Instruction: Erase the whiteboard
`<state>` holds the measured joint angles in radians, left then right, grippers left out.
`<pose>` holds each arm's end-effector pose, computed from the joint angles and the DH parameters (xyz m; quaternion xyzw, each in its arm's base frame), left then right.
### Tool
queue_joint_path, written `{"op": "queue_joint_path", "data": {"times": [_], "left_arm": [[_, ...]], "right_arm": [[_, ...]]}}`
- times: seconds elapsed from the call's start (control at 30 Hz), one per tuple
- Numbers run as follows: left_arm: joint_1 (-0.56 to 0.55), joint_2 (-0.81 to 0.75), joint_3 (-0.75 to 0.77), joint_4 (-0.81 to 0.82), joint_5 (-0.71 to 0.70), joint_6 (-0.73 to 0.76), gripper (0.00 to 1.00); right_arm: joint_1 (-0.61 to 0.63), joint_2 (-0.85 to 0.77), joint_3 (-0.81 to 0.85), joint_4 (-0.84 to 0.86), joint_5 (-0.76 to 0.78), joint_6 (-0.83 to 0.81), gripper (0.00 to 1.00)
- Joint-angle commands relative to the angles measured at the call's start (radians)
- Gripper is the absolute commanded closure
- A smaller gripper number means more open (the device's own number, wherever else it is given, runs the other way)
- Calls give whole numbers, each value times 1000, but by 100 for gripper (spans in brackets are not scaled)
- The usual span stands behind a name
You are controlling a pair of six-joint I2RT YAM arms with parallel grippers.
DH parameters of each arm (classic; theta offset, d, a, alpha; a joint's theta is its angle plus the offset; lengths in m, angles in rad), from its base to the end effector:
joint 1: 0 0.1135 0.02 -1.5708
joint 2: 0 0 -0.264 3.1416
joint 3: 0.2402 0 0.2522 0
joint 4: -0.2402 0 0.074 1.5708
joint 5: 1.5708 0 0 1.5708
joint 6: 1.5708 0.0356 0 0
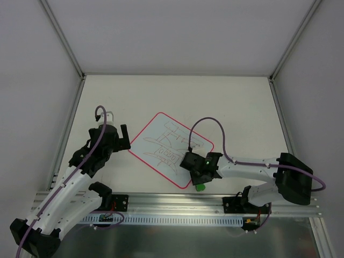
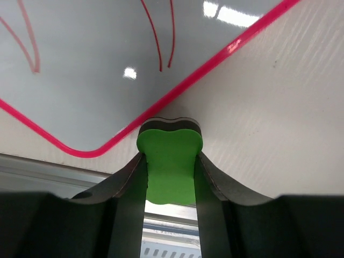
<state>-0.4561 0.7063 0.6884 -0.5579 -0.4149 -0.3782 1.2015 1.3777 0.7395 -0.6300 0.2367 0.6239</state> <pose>0.1451 -0.0552 0.2824 -0.0647 0.8631 -0.0237 0.5003 0.0923 0.2154 0.1712 -0.2625 0.9461 0.0470 0.1839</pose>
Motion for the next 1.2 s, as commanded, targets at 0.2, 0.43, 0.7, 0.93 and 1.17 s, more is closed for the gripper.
{"op": "queue_joint_path", "data": {"times": [0.2,0.43,0.7,0.93,1.17], "left_arm": [[19,162,39,23,116,-27,1],[30,445,175,56,163,-54,1],[93,766,261,107,168,-91,9],[94,872,249,147,165,-130,22],[100,877,201,159,160,-140,30]], "right_arm": [[-63,136,337,-30,75,-210,87],[-123,340,506,6,9,-297,92],[-175,397,440,93,-80,-293,92],[-197,399,380,131,-88,-283,92],[-209,397,347,156,-96,-280,92]]}}
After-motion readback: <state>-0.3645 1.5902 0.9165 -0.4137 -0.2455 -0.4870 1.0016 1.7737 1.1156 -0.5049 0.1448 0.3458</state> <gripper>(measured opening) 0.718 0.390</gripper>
